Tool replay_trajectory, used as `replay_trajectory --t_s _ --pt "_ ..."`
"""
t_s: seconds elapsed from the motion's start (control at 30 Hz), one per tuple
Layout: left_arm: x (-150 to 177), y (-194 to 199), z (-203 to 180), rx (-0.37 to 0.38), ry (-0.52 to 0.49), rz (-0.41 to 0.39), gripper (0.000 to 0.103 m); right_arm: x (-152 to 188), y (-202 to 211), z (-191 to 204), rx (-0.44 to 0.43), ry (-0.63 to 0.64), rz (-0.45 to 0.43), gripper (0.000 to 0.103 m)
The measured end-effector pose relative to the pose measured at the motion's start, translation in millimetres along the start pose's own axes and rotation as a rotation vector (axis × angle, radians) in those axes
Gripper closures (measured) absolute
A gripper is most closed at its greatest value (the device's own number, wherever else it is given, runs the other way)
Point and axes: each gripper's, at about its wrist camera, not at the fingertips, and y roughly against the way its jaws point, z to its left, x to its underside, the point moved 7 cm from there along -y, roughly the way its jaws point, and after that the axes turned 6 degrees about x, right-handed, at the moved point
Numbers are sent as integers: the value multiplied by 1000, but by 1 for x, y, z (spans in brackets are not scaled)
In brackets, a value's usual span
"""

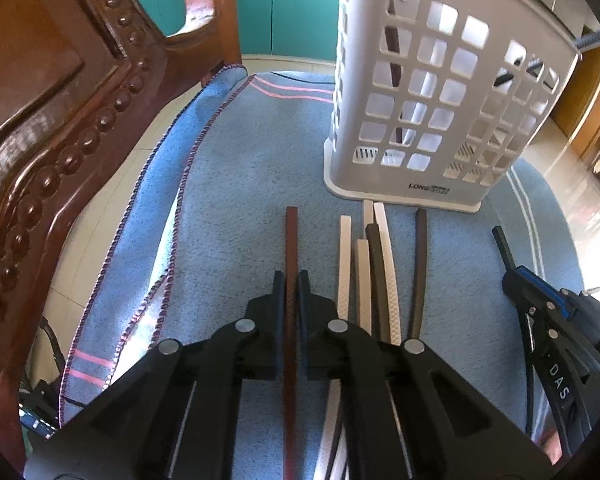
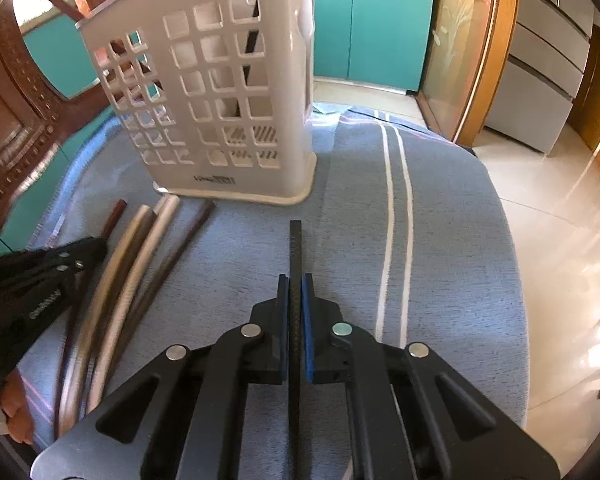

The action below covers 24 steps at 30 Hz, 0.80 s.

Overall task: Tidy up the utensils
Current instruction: 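Lift both held chopsticks over the white basket and open both tools to drop them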

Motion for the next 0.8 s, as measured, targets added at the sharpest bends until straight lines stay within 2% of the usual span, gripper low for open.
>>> replay_trajectory --t_s 0.1,0.23,0.73,0.8 --pt "-6 13 1 8 -1 -44 96 -7 15 1 -10 0 -60 96" --pt "-8 28 1 21 1 -83 96 -8 22 6 -30 8 -81 96" --pt "-6 16 1 -2 -13 -58 96 -3 3 -6 -45 -34 14 96" --pt "-7 11 2 -3 -14 -57 96 0 -1 -5 -32 -27 31 92"
